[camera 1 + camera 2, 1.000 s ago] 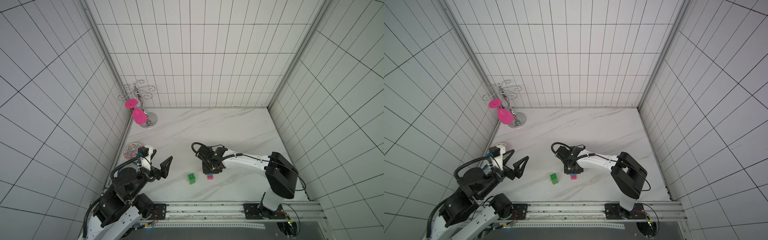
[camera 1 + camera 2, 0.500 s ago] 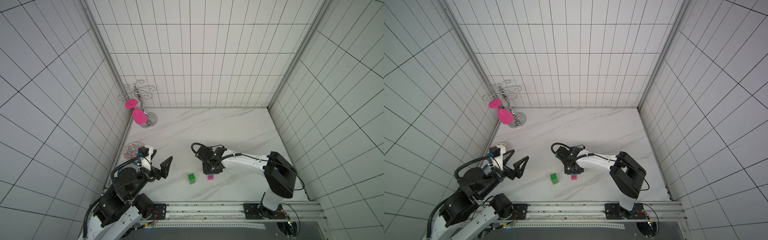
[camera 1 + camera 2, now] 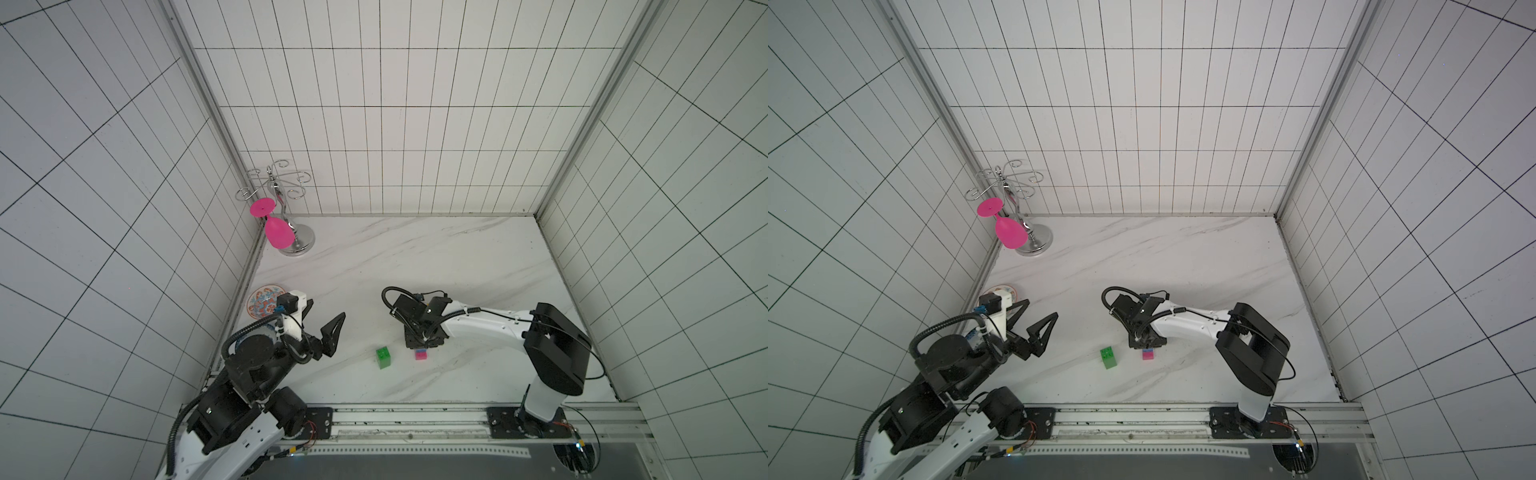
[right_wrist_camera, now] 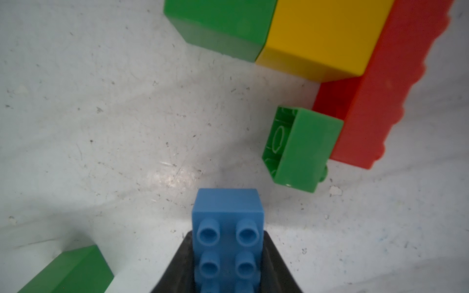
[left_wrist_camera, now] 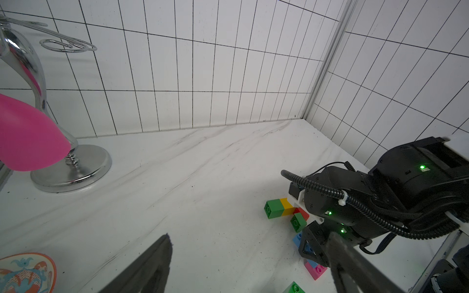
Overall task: Assemble the letter r with lego
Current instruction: Assemble the lego brick with the lego brick.
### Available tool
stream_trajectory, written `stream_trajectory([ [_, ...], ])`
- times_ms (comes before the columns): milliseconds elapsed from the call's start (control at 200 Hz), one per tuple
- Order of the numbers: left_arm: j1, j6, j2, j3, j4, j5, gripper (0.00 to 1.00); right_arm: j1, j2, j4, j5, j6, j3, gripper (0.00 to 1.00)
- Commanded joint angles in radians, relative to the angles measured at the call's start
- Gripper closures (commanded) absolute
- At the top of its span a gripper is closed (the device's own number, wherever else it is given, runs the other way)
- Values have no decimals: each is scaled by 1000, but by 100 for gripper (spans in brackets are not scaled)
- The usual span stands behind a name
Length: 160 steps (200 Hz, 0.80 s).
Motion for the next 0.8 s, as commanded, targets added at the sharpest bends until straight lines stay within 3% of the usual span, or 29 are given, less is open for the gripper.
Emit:
stream_trajectory([
  [0, -2, 9, -1, -11, 28, 3, 5, 19, 87, 27, -7, 26, -79, 100],
  [330, -3, 10, 1, -11, 29, 4, 5, 27, 29, -12, 18, 0, -45, 100],
  [590, -2, 11, 0, -11, 28, 4, 5, 28, -55, -57, 8, -27, 3, 45],
  [695, -2, 12, 2, -11, 30, 6, 5, 26, -91, -94, -4, -31, 23, 33],
  [795, -3, 14, 2, -11, 30, 8, 5, 26, -115, -133, -7, -36, 47, 28],
])
